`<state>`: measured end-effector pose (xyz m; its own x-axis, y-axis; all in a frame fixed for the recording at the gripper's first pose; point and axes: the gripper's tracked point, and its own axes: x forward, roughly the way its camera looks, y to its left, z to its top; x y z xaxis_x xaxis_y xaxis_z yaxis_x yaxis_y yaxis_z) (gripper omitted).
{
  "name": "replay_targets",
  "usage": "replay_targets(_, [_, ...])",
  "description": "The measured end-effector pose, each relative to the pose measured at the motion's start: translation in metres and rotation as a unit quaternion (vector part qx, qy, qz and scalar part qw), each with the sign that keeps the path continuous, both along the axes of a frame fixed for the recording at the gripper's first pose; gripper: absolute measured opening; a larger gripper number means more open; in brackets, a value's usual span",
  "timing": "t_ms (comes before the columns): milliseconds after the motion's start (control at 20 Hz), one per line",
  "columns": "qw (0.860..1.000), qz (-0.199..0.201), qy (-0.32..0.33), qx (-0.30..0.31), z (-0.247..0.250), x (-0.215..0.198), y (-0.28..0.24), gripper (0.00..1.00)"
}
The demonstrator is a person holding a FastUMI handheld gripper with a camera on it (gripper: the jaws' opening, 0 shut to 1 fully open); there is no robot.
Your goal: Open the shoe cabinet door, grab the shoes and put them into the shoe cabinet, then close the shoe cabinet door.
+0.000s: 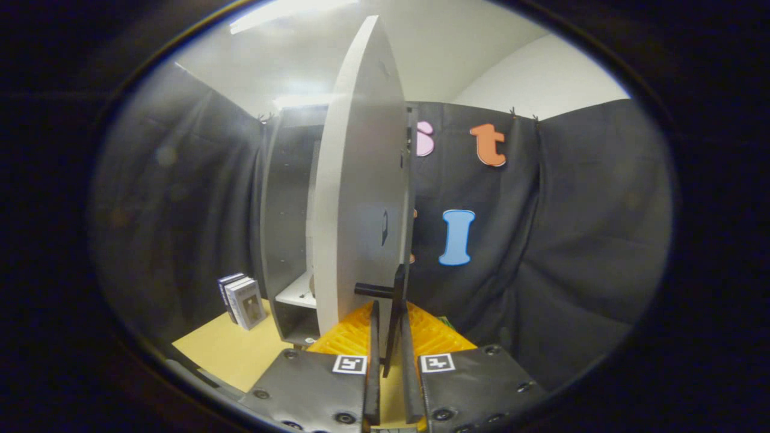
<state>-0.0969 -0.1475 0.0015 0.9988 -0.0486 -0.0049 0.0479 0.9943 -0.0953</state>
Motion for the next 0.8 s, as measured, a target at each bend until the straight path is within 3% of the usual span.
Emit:
replay_targets(400, [0.999, -0.028, 0.007, 0.018, 0.002, -0.001, -0.065, 0.15])
replay_targets(650, [1.0, -0.014, 0.008, -0.007, 0.002, -0.009, -0.064, 0.16])
replay_targets(800, [1.0, -0.015, -0.002, -0.01, 0.006, -0.038, -0.056, 0.16])
